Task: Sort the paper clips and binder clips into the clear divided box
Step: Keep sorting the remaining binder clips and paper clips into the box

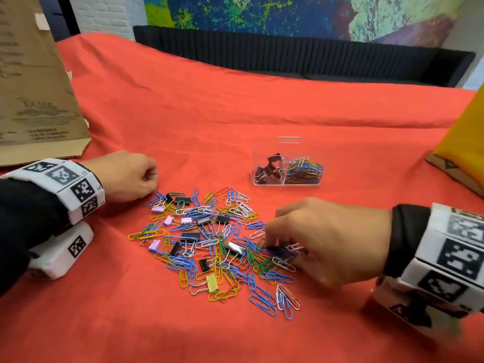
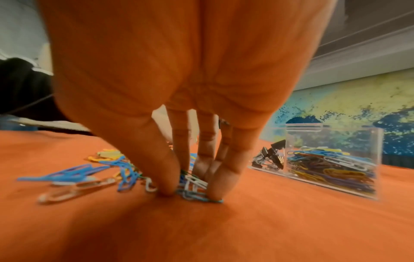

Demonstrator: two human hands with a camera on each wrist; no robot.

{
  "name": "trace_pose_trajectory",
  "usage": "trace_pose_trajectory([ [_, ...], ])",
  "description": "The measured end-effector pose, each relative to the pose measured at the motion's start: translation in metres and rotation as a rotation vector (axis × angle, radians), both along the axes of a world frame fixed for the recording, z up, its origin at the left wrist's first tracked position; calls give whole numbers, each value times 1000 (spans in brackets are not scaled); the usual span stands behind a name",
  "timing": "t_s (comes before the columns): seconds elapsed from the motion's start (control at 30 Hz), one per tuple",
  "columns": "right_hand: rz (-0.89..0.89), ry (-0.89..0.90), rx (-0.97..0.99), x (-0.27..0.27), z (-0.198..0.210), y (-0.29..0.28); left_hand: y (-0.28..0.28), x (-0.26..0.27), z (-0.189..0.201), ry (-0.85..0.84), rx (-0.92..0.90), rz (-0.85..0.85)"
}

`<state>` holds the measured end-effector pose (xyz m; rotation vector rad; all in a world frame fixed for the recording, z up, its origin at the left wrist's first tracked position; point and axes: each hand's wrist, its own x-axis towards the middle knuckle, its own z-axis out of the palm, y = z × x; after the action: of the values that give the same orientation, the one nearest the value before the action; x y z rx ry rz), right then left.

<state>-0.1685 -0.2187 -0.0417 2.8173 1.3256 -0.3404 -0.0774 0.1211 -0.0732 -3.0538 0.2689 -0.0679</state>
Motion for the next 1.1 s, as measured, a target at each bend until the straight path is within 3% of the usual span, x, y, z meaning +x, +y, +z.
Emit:
trace_pose_trajectory([
  [0.27, -84, -29, 23, 22, 4, 2, 1, 1, 1, 18, -5, -3],
  [0.47, -283, 60, 238, 43, 31, -17, 0, 1, 0, 0, -7, -17],
  [0.67, -487, -197, 486, 100, 65, -43, 1, 1, 0, -4, -13, -19],
  [0.93, -549, -280, 343, 134, 45, -37, -1, -1, 2, 3, -19, 0],
  [1.1, -498, -376, 396, 126, 50, -37, 0, -2, 2, 16, -30, 2],
])
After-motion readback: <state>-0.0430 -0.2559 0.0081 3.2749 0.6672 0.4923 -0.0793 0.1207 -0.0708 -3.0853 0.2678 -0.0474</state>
